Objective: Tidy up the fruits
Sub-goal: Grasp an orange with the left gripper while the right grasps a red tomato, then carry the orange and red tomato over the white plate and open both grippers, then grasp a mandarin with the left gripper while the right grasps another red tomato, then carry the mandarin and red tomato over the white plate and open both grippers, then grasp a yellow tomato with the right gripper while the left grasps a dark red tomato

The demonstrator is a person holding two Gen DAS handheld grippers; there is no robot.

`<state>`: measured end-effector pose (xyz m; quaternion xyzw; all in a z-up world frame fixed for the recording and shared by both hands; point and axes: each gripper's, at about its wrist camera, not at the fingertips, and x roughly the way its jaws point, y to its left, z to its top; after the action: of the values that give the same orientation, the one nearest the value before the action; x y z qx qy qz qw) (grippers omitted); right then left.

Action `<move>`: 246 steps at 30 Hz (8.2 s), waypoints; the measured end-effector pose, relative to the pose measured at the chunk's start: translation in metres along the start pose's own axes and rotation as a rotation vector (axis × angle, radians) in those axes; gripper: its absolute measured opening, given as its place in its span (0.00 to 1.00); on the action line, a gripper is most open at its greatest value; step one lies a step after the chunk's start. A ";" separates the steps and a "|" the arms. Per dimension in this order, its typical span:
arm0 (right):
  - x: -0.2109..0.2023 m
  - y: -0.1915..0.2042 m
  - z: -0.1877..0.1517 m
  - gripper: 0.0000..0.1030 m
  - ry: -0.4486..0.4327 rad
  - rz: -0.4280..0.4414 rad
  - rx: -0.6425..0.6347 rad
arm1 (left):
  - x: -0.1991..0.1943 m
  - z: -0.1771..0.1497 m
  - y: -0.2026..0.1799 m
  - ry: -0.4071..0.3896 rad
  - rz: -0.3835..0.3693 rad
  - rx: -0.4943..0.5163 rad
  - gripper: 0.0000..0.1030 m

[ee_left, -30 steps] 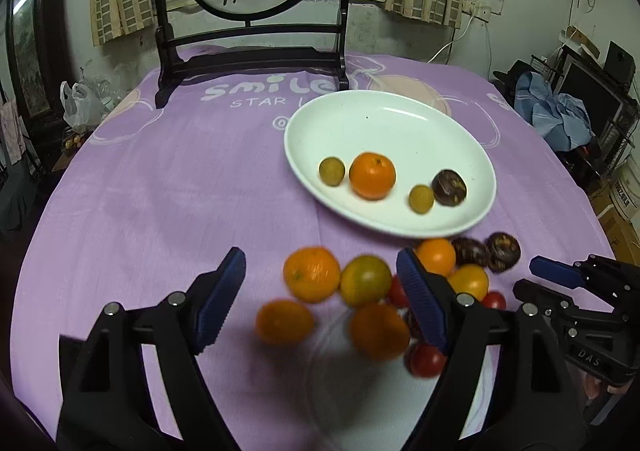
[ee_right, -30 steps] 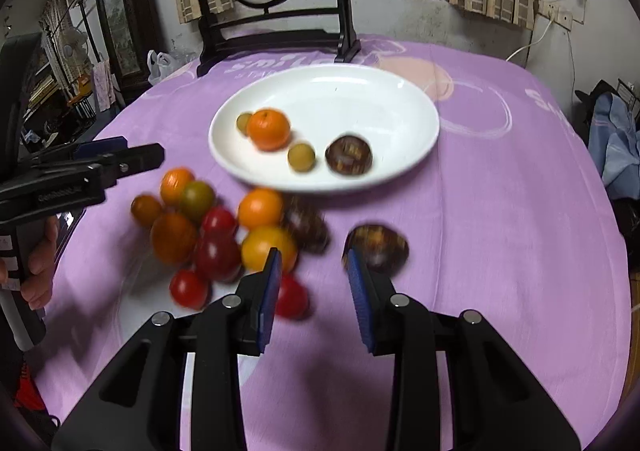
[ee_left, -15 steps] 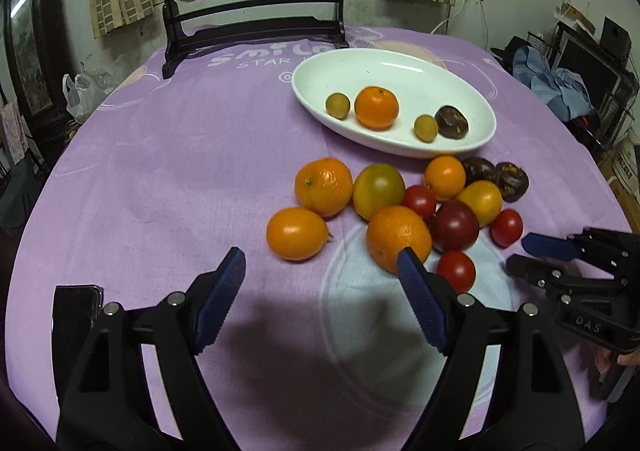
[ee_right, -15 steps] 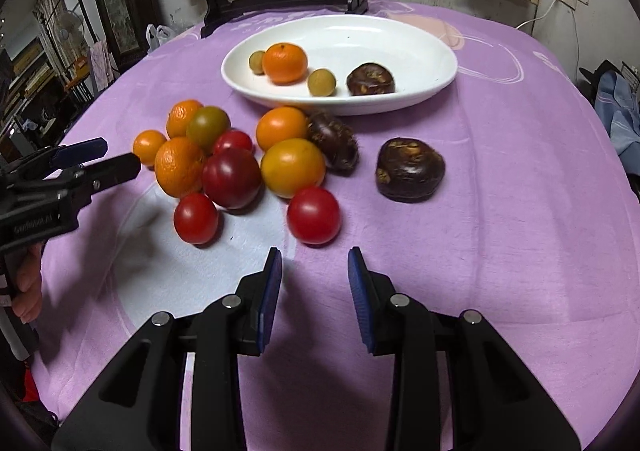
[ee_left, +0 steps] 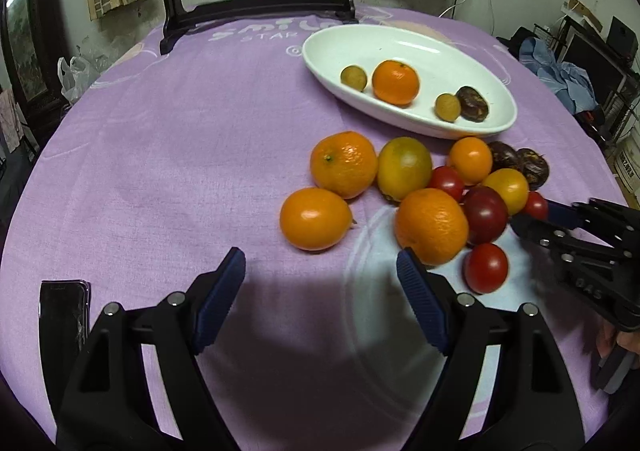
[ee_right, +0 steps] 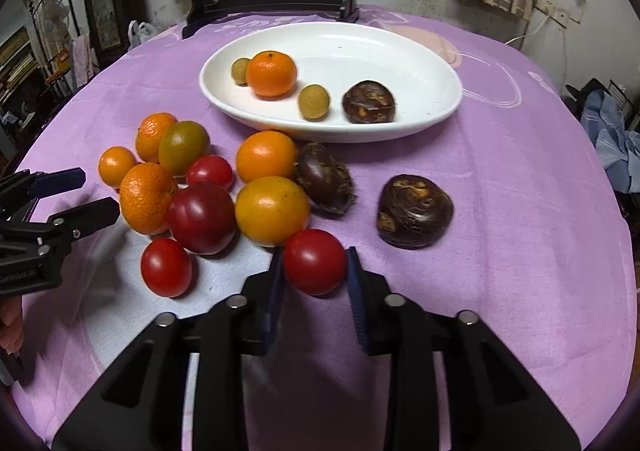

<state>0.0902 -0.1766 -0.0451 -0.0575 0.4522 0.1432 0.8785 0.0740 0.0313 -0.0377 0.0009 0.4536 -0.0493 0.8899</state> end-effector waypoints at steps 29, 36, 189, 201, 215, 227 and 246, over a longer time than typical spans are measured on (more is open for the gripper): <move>-0.072 -0.019 0.011 0.29 -0.152 0.051 -0.011 | -0.045 0.052 -0.029 -0.089 -0.101 0.052 0.41; -0.059 -0.029 0.061 0.29 -0.215 -0.012 -0.062 | -0.024 0.111 -0.050 -0.132 -0.105 0.039 0.42; 0.021 -0.048 0.102 0.36 -0.127 0.022 0.013 | 0.030 0.147 -0.055 -0.095 -0.075 0.016 0.65; -0.025 -0.054 0.038 0.39 -0.115 0.026 0.052 | -0.004 0.092 -0.034 -0.092 -0.064 0.007 0.65; -0.032 -0.016 -0.016 0.39 -0.028 0.089 0.006 | -0.028 0.029 -0.028 -0.078 -0.088 0.042 0.65; 0.000 0.011 -0.004 0.39 0.007 0.090 -0.055 | -0.019 0.014 -0.030 -0.084 -0.136 0.048 0.69; -0.013 0.000 -0.005 0.38 -0.019 0.092 -0.013 | 0.001 0.007 -0.049 0.002 -0.179 0.056 0.69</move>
<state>0.0787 -0.1808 -0.0375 -0.0410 0.4450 0.1867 0.8749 0.0758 -0.0182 -0.0324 -0.0144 0.4512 -0.1412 0.8811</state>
